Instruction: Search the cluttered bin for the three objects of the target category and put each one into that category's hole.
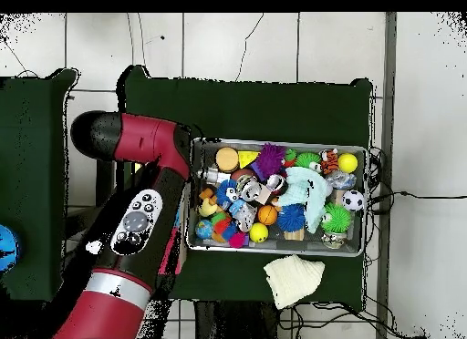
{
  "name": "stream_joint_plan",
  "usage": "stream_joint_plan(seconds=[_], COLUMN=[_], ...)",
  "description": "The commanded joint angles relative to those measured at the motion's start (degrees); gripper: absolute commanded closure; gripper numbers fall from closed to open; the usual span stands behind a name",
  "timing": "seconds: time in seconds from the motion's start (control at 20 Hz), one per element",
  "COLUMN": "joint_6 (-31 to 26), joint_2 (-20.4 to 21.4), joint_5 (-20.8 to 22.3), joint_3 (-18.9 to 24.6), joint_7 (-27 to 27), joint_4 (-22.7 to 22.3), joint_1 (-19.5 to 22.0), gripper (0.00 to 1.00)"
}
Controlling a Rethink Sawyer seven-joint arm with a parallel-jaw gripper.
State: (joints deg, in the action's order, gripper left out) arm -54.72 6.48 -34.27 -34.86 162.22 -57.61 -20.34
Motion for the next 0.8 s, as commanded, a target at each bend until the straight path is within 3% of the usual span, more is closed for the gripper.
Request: stream_joint_plan(seconds=[0.05,0.8], joint_6=[2.9,5.7], joint_2=[-2.1,-3.0], joint_5=[-1.1,-2.2], joint_3=[6.4,6.3], joint_7=[10.6,12.7], joint_4=[-1.5,-3.0], joint_1=[2.5,2.3], gripper=[1.00,1.00])
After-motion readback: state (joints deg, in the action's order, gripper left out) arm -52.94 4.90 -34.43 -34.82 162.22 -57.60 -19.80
